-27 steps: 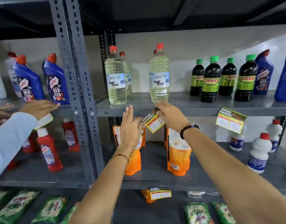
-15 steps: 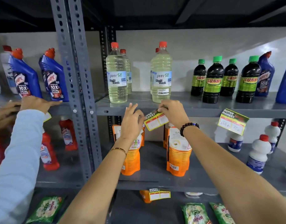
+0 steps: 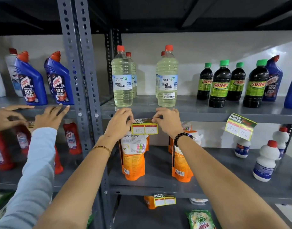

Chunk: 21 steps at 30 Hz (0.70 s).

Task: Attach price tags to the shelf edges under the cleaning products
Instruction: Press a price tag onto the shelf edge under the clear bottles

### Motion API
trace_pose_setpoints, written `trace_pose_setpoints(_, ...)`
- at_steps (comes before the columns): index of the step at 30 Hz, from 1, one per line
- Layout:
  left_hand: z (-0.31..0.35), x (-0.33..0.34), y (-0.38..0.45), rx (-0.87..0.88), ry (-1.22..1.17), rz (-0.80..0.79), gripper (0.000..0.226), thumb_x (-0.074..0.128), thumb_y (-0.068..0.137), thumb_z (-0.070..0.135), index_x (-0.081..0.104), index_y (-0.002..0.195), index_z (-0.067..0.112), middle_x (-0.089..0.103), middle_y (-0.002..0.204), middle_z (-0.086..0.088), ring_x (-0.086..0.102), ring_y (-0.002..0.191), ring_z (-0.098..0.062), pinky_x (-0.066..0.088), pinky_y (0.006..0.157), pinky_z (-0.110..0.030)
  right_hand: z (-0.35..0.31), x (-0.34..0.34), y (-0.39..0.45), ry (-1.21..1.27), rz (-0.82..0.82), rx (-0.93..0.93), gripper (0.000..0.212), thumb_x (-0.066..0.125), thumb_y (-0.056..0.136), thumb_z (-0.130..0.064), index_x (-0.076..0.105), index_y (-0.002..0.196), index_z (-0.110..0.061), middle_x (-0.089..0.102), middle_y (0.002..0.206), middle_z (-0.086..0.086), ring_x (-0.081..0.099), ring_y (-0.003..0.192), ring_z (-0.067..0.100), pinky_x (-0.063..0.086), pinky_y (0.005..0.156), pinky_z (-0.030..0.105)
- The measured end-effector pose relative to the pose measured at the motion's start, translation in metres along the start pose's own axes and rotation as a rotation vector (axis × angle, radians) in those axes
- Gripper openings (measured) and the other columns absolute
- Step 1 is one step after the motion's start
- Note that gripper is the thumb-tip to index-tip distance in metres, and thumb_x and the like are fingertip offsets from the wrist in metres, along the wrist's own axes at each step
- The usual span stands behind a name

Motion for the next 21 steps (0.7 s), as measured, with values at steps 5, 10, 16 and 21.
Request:
trace_pose_setpoints(5,0.002,-0.004,0.005,-0.01,0.005,0.065,0.005,0.057,0.089,0.011,0.059,0.085,0.009,0.061,0.115,-0.005,0.052,0.11,-0.021,0.035,0.082,-0.027,0.0,0.003,0.001,-0.019,0.033,0.028,0.012,0.065,0.083,-0.018,0.075,0.08,-0.013,0.066,0.12,0.004,0.056,0.111,0.018,0.017,0.112,0.047)
trace_pose_setpoints(10,-0.001,-0.009,0.01,-0.015,0.061,0.069,0.008,0.055,0.09,0.015,0.053,0.082,0.017,0.065,0.106,-0.001,0.058,0.099,-0.021,0.044,0.077,-0.036,-0.005,0.002,0.005,0.012,0.091,0.047,0.013,0.066,0.081,-0.017,0.074,0.075,-0.011,0.073,0.096,0.002,0.06,0.095,0.02,0.026,0.108,0.049)
trace_pose_setpoints(16,0.001,-0.012,0.016,-0.013,0.127,0.117,0.005,0.053,0.091,0.018,0.054,0.086,0.018,0.063,0.092,0.006,0.057,0.086,-0.018,0.038,0.068,-0.031,-0.005,0.005,0.011,0.016,0.098,0.11,0.016,0.062,0.083,-0.017,0.074,0.072,-0.018,0.075,0.084,-0.002,0.058,0.08,0.016,0.03,0.104,0.047)
trace_pose_setpoints(21,0.002,-0.013,0.017,-0.014,0.156,0.148,0.006,0.051,0.091,0.017,0.053,0.085,0.017,0.066,0.093,0.002,0.058,0.081,-0.02,0.035,0.064,-0.031,-0.006,0.005,0.012,-0.002,0.154,0.144,0.018,0.06,0.084,-0.017,0.075,0.074,-0.021,0.076,0.083,-0.002,0.055,0.075,0.014,0.031,0.104,0.046)
Point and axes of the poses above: each hand's wrist, its own y-axis towards the middle knuckle, its own x-axis out of the palm, z = x × y, the point moved 6 cm from there along y, towards the middle knuckle
